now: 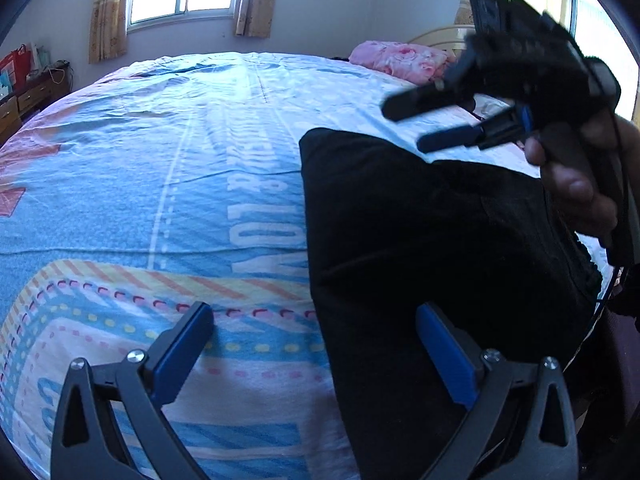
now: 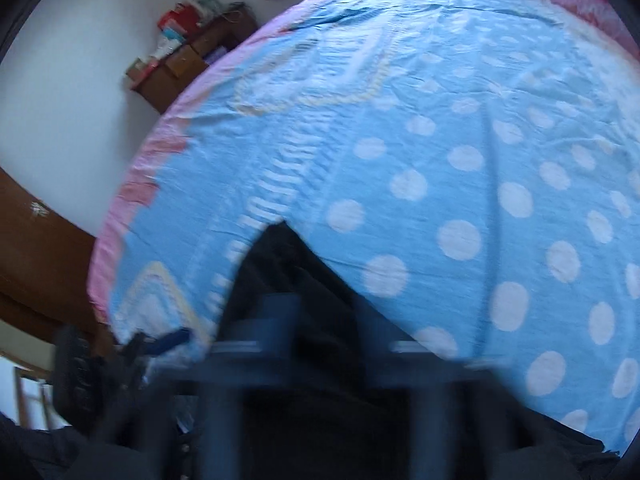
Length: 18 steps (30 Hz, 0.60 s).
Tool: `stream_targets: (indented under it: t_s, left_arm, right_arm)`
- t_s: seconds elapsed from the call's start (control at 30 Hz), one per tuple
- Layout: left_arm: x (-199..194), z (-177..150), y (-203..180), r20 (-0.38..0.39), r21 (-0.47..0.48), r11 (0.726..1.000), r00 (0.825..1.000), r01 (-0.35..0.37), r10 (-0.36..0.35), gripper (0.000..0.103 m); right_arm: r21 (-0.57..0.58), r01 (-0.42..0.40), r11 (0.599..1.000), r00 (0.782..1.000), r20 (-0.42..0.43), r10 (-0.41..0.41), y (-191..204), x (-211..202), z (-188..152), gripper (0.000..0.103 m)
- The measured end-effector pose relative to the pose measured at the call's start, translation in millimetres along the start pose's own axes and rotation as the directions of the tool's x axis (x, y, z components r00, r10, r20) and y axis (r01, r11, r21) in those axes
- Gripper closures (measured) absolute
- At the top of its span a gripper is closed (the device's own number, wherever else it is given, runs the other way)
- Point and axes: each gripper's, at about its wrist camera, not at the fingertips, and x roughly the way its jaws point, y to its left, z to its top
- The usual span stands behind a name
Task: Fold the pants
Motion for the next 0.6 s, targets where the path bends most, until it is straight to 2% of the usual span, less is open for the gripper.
stream_targets:
  t_s: [0.07,0.13,0.2,0.27,0.3,0.4,0.5,0.57,0.6]
  left_arm:
    - [-1,0,0,0.001,0.0,1.0,1.0,-0.002,0.002,0.0]
    - [0,-1,2,-0.004,0.005,1.0,1.0,-0.005,0.005,0.0]
    - [0,-3,3,-0.003,0.002,1.0,1.0,-0.006,0.006,0.0]
    - [0,-5,3,-0.003,0.005,1.0,1.0,-0.009,0.009,0.0]
    - [-1,-7,2,-0.001,0.007,1.0,1.0,-0.011,0.011,0.0]
    - [0,-8,3,0.007,0.012,1.0,1.0,-0.016,0.016,0.0]
    - [1,-12,0,0.021,0.027,0.999,0.999,-0.03,0.03,0.0]
    - [2,-11,1,0.026,0.03,0.999,0.999,-0.037,0.036,0.0]
    - [1,-10,1,0.02,0.028,0.999,0.999,-0.035,0.035,0.0]
  right_arm:
    - [-0.032,-0.033,0.999,0.999,-0.021,0.032,13,3,4,0.023]
    - [-0.059,-0.024,0.998,0.999,-0.044,0.022,22,11,7,0.033]
    - [-0.089,0.012,0.996,0.994,-0.103,-0.021,27,27,9,0.067]
    - [-0.11,-0.01,0.994,0.989,-0.15,-0.006,29,42,9,0.085]
    - [-0.127,0.006,0.992,0.989,-0.149,-0.025,32,45,9,0.09]
    - [-0.186,0.064,0.98,0.992,-0.096,-0.083,40,44,11,0.097]
    - [-0.246,0.143,0.959,0.984,-0.07,-0.165,41,58,9,0.097]
    - [-0.238,0.152,0.959,0.983,-0.066,-0.172,36,64,6,0.097]
    - [-0.231,0.133,0.964,0.987,-0.061,-0.151,33,62,6,0.097]
